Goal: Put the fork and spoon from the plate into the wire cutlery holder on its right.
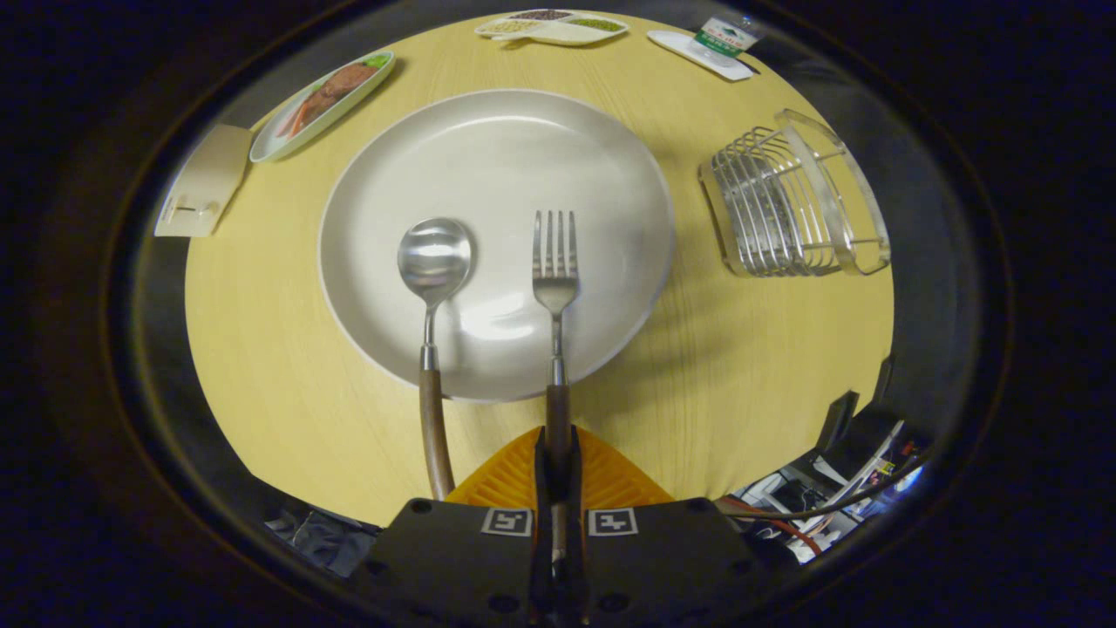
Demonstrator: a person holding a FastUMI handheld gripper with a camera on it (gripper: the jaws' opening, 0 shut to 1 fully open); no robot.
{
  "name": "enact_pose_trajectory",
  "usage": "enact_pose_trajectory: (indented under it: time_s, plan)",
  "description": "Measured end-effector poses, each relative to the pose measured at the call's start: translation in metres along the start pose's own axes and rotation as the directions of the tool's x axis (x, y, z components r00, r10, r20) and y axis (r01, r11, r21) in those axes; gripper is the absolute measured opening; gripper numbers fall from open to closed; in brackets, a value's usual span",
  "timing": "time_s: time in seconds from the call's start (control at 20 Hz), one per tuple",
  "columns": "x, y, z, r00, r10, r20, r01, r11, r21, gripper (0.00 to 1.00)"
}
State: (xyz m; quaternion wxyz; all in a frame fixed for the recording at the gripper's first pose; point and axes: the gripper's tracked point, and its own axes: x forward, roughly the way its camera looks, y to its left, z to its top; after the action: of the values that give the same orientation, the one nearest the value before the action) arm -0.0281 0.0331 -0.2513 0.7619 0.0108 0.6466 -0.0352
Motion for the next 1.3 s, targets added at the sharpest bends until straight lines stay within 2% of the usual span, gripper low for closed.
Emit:
enact_pose_trajectory:
  time_s: [0.45, 0.75, 1.0, 1.3]
  plan:
    - [-0.072, -0.009, 0.003, 0.999, 0.033, 0.006, -0.034, 0.990, 0.137, 0.09]
    - [-0.116, -0.044, 0.015, 0.999, 0.048, 0.005, -0.048, 0.966, 0.255, 0.09]
    - [-0.123, -0.078, 0.028, 0.995, 0.089, -0.041, -0.070, 0.940, 0.335, 0.09]
    - [-0.100, -0.117, 0.045, 0.990, 0.092, -0.111, -0.046, 0.931, 0.361, 0.09]
